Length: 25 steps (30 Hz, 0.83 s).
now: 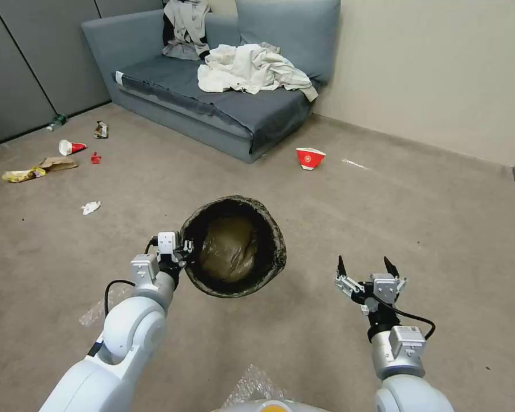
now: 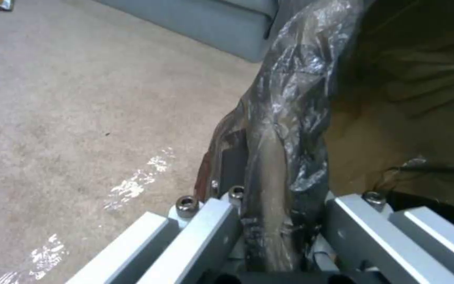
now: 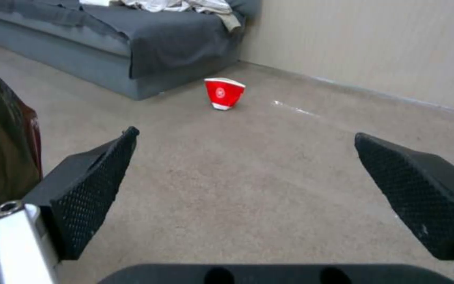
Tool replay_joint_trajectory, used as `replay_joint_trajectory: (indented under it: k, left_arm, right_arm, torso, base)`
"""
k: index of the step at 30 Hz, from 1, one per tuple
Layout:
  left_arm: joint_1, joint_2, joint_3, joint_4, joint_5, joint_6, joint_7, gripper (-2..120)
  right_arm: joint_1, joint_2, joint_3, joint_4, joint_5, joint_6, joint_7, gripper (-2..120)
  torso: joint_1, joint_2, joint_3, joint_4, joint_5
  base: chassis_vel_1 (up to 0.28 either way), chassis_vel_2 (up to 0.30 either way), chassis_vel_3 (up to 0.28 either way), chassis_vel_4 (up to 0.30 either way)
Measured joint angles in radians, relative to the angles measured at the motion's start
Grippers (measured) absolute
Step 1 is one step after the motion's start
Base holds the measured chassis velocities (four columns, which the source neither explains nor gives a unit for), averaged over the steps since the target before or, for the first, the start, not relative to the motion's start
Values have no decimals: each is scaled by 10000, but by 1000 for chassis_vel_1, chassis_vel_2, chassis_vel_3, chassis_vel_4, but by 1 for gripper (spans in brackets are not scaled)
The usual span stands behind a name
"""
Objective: Pick up the trash can from the floor.
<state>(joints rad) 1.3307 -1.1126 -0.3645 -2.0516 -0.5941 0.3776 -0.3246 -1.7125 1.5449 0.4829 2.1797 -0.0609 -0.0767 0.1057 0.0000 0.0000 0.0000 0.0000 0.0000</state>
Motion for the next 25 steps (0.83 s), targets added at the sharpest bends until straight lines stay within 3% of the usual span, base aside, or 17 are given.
replay_joint_trajectory:
  k: [25]
  left_arm:
    - [-34,-35,63,113,-130,45,-30,1]
  right_arm:
    - [87,-48,-6,-35,49,-156,-2,100]
  torso:
    - [0,0,0,0,0]
  base:
    - [0,0,0,0]
